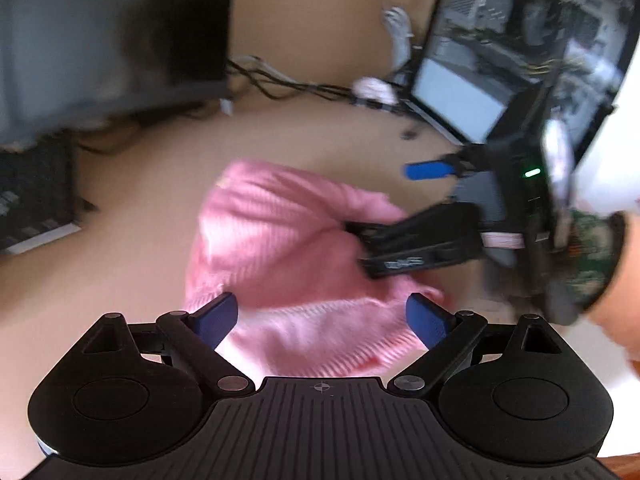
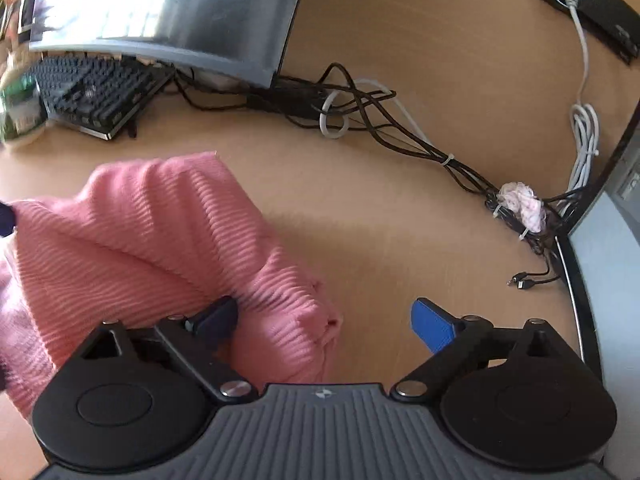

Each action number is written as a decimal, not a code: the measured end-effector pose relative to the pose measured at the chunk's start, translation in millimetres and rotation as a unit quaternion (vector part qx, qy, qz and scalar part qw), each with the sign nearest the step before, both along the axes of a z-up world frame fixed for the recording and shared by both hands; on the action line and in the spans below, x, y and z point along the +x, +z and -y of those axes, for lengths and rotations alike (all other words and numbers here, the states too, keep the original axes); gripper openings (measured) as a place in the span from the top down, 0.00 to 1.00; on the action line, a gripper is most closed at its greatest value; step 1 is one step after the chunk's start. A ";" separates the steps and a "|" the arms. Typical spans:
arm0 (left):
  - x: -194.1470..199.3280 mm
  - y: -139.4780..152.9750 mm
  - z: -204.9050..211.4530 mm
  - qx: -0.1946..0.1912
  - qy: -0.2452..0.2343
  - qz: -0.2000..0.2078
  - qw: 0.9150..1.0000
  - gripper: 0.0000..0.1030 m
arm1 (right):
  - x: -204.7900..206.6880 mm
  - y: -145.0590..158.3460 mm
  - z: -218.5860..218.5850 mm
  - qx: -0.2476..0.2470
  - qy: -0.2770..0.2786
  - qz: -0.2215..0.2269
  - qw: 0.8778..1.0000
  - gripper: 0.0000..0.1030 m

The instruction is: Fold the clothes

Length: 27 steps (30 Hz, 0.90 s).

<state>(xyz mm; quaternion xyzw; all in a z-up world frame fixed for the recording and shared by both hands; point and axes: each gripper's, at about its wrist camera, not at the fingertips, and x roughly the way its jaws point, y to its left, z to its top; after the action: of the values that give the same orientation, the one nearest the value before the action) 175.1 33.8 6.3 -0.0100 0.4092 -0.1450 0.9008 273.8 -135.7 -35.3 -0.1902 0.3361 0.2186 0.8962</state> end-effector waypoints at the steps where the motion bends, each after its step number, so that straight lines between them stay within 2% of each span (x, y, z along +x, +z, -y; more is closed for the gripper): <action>1: -0.7 3.2 -0.9 0.013 0.008 0.005 1.000 0.08 | -6.9 4.7 7.7 0.011 -0.003 -0.002 1.000 0.08; 3: 1.3 6.2 -1.1 0.021 0.015 0.009 1.000 0.08 | -19.7 17.5 22.0 0.038 -0.011 -0.007 0.999 0.01; 6: 7.5 8.7 -1.0 0.021 0.019 0.012 1.000 0.08 | -40.0 22.6 23.6 0.070 -0.015 -0.021 0.997 0.00; 9: 14.0 10.8 -0.3 0.016 0.026 0.020 0.999 0.08 | -55.7 2.7 19.3 0.036 -0.018 -0.033 0.999 0.00; 13: 20.1 7.9 -4.3 0.001 0.032 0.017 0.999 0.08 | -71.2 -21.9 8.6 -0.043 -0.025 0.032 0.998 0.00; 17: 20.8 -4.5 -9.4 -0.011 0.029 -0.008 0.999 0.08 | -72.3 -20.2 9.0 -0.050 -0.029 0.031 0.998 0.00; 20: 21.3 -13.7 -13.2 -0.019 0.027 -0.026 0.999 0.08 | -69.2 -17.0 19.1 -0.036 -0.047 0.019 0.998 0.00; 23: 21.8 -23.0 -17.0 -0.028 0.025 -0.045 0.998 0.10 | -65.8 -2.5 31.5 0.015 -0.060 0.012 0.998 0.00; 27: 9.6 -10.0 -27.7 -0.061 0.025 -0.018 0.998 0.10 | -61.2 18.3 48.3 0.088 -0.076 0.003 0.993 0.00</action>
<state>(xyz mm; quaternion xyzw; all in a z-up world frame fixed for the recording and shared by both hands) 184.7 61.5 -3.7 -0.0781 0.4149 -0.1466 0.8946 212.6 -184.0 -17.0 -0.0853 0.3262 0.1776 0.9245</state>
